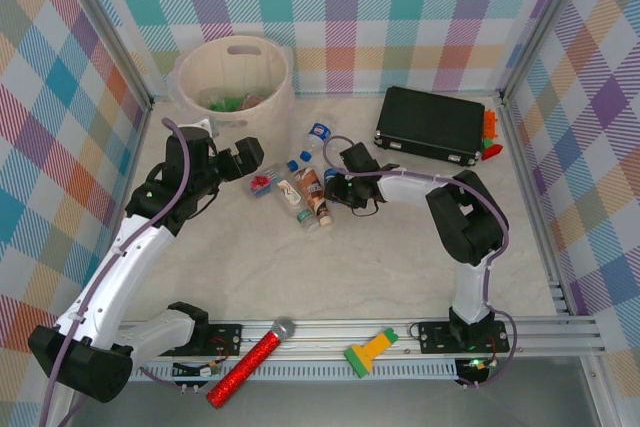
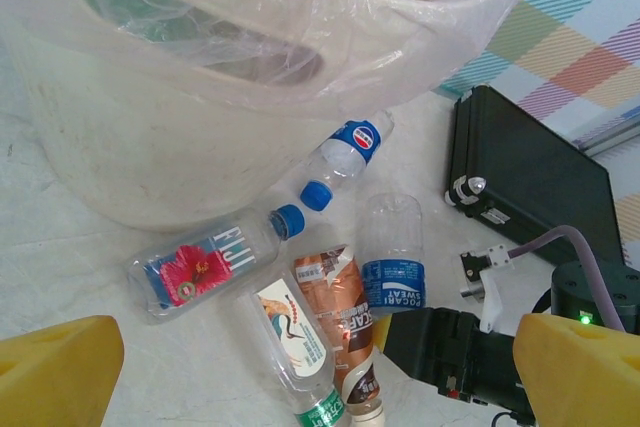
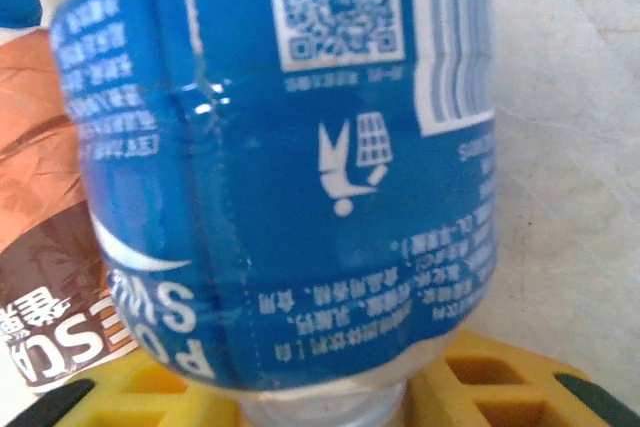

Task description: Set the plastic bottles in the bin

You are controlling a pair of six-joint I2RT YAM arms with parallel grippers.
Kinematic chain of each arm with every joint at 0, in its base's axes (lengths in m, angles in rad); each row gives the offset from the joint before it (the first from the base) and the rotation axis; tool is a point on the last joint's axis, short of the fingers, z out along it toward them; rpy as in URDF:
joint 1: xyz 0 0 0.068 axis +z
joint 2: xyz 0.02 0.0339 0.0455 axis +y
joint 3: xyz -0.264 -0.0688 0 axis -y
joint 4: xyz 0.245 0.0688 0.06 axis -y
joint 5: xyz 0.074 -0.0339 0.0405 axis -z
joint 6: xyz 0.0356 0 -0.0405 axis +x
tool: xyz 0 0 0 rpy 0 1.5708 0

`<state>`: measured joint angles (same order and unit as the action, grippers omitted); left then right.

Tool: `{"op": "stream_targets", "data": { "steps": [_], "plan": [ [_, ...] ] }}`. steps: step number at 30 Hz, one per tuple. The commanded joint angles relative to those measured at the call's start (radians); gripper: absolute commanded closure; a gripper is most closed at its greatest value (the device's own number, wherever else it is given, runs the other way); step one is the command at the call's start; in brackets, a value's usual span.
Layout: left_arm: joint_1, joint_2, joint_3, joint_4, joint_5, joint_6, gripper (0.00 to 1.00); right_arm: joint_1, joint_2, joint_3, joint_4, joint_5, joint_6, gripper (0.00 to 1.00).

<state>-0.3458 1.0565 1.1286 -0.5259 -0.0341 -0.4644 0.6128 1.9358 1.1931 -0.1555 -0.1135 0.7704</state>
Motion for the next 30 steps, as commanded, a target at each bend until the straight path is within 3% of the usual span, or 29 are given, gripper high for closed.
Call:
{"op": "stream_targets", "data": {
  "steps": [1, 14, 24, 30],
  "plan": [
    [-0.009, -0.011, 0.012, -0.022, 0.026, -0.010, 0.00, 0.019, -0.040, -0.004, -0.008, 0.041, -0.031, 0.62],
    [-0.010, -0.023, -0.002, 0.047, 0.067, -0.097, 0.00, 0.039, -0.289, -0.061, 0.010, 0.108, -0.242, 0.63],
    [-0.092, 0.036, -0.005, 0.181, 0.141, -0.154, 0.01, 0.218, -0.450, -0.172, 0.210, 0.112, -0.495, 0.63],
    [-0.134, 0.082, 0.009, 0.173, 0.139, -0.156, 0.05, 0.275, -0.527, -0.252, 0.285, 0.144, -0.545, 0.62]
  ]
}}
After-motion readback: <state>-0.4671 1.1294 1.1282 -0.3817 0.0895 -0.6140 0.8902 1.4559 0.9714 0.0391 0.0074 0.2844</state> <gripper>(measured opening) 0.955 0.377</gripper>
